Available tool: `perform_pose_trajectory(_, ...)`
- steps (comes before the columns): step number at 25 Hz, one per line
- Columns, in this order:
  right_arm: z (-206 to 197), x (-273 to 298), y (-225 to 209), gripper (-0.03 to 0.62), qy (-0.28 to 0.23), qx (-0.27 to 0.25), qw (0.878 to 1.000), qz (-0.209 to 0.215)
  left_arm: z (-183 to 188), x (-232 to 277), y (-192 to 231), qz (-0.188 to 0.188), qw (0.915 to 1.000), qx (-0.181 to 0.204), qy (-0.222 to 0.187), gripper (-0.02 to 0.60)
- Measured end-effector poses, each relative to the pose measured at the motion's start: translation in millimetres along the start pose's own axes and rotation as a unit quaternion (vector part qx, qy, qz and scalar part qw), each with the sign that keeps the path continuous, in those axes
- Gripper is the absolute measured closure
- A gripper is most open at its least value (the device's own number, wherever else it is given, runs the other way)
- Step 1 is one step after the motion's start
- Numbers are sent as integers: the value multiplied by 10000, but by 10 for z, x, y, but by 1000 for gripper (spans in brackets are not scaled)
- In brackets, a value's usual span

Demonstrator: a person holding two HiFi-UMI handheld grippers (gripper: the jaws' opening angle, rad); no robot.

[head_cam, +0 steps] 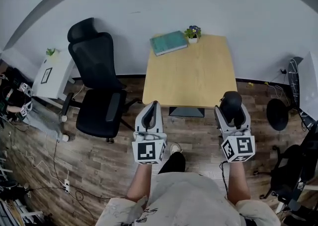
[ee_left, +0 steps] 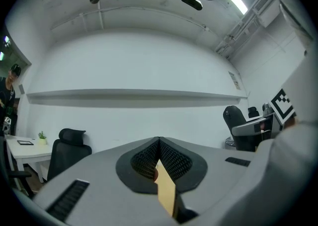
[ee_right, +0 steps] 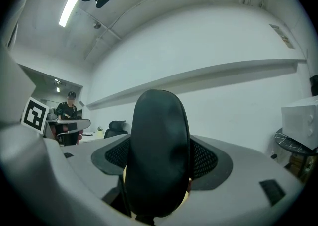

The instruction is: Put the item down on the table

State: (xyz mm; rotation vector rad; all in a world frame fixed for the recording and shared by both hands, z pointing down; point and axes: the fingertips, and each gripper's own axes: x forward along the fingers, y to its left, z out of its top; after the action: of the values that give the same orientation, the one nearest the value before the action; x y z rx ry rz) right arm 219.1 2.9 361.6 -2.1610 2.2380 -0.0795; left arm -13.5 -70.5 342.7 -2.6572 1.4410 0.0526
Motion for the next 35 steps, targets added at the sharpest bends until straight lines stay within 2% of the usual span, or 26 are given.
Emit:
perform_pose_trajectory(10,234,1307,611,243,-17,-49,9985,543,-70,600,1156,485,9986,-95,-164,578)
perform_pose_trajectory(18,161,1864,1076,243,56,-195,9961,857,-213,675,1781,781,9968,-106,-88,578)
perform_pose_trajectory(25,60,2124,1000,243,82,-121,9973,724,-335,910,1837,695,9975,-107,-63,578)
perform_pose_trajectory(35,-87,2353,613,243,190,-56,9977,647,-494,1365,1592,452,9989,-68,-62,578)
